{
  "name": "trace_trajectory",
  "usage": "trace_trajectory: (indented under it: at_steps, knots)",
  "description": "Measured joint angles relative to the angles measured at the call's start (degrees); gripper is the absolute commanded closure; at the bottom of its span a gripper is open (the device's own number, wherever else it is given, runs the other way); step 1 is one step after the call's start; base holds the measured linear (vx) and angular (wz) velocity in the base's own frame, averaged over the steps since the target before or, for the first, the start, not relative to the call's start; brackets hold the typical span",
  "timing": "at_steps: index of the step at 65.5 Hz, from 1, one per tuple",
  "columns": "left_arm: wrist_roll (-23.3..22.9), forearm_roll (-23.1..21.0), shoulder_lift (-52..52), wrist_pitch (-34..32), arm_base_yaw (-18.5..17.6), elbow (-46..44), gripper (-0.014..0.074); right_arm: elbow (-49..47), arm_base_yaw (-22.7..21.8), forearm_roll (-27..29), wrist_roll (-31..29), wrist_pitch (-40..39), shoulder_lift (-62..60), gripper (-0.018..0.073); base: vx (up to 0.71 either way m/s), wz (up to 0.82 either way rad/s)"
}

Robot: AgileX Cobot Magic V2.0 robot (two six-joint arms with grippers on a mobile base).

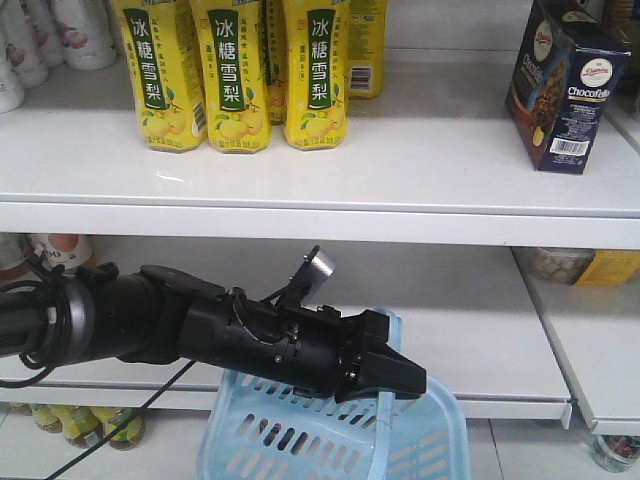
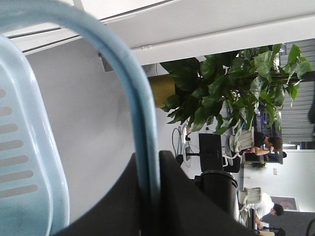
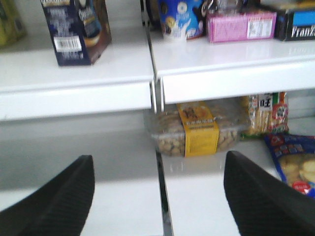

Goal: Left arm holds basket, right arm returns cookies

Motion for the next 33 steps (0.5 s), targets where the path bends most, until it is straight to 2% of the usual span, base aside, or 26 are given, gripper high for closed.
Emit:
trace_trajectory:
  at_steps: [7,12,33]
  knots:
    - [0.0,0.0,0.0,0.0,0.0,0.0,0.0603,0.0,0.0,8.5,-9.1,2.6,-2.2,0.0051,0.00,0.00]
    - [0.0,0.0,0.0,0.0,0.0,0.0,0.0603,0.8,0.0,10.9,-12.8,3.1,-4.1,0.0051,0.00,0.00]
    - [0.0,0.2,0.0,-0.1,-0.1,0.0,0.0603,4.5,0.0,11.1,-14.7,-0.2,-11.3,0.0051,0.00,0.00]
